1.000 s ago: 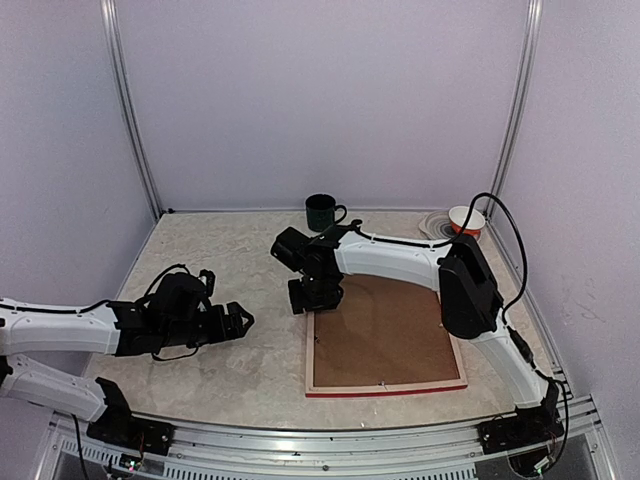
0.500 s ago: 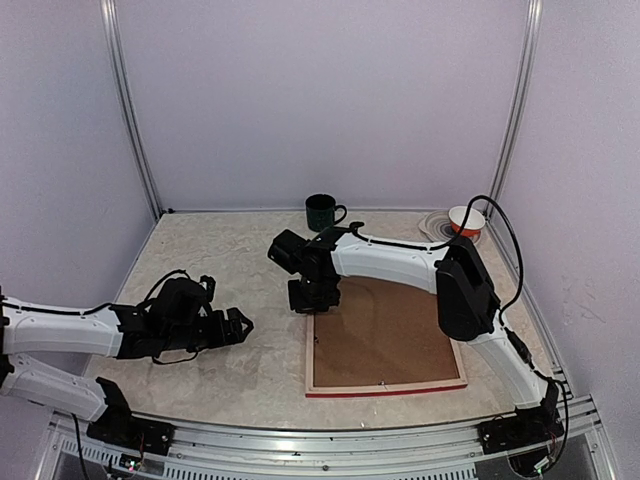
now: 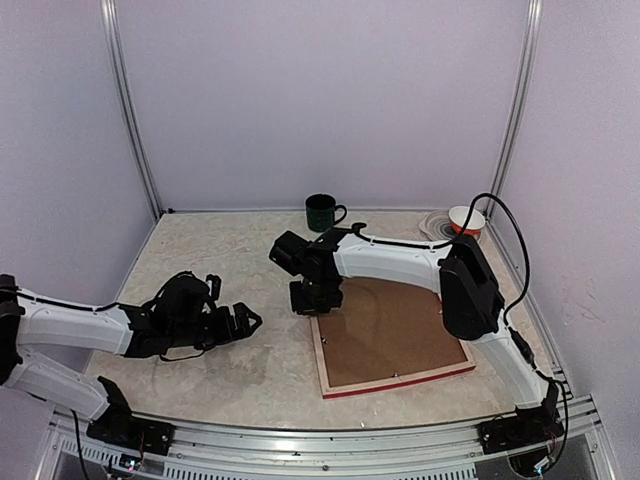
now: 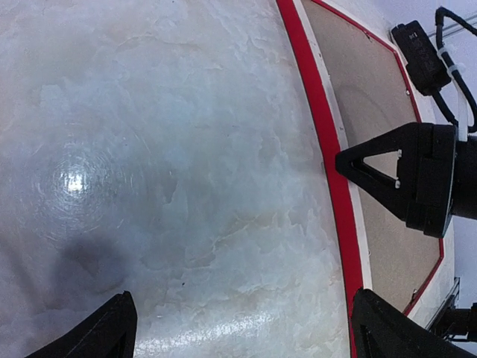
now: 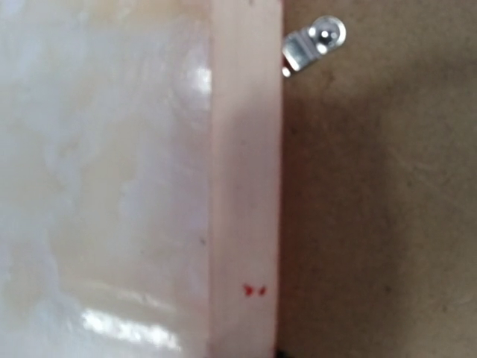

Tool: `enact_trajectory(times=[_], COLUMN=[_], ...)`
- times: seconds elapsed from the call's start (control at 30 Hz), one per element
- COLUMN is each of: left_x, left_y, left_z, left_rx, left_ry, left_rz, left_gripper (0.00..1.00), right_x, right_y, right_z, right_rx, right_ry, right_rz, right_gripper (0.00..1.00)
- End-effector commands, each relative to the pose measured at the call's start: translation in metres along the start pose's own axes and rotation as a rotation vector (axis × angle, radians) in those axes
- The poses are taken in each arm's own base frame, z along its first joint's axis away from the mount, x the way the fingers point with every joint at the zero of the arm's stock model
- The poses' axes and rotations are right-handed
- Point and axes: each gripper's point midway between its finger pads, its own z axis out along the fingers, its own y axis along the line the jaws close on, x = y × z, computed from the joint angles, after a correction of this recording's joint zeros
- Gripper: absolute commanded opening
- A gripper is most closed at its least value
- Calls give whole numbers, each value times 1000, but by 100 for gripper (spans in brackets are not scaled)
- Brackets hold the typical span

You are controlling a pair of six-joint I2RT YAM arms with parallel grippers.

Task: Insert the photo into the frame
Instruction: Pick up the photo frame from the center of the board.

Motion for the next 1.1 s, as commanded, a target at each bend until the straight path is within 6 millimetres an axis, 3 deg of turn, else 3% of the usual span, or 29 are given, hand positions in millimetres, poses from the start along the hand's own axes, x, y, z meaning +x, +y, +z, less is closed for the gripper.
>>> enact_trajectory(times=[0.0, 0.43, 0.8, 1.07], left_x=[-21, -30, -56, -49], left_y=[-27, -51, -100, -103], left_z=[7, 55, 52, 75], left_rx=[123, 231, 504, 545], left_ry=[-34, -12, -86, -40], left_rz=[-66, -152, -208, -265], left_gripper=[99, 99, 99, 98], right_x=[-3, 9, 16, 24], right_y=[15, 20, 35, 40], right_z=[-46, -92, -119, -134], right_rx=[-67, -175, -234, -275], right_ry=[-50, -97, -128, -145], right_rz=[-12, -33, -75, -90], right_gripper=[0, 0, 0, 0])
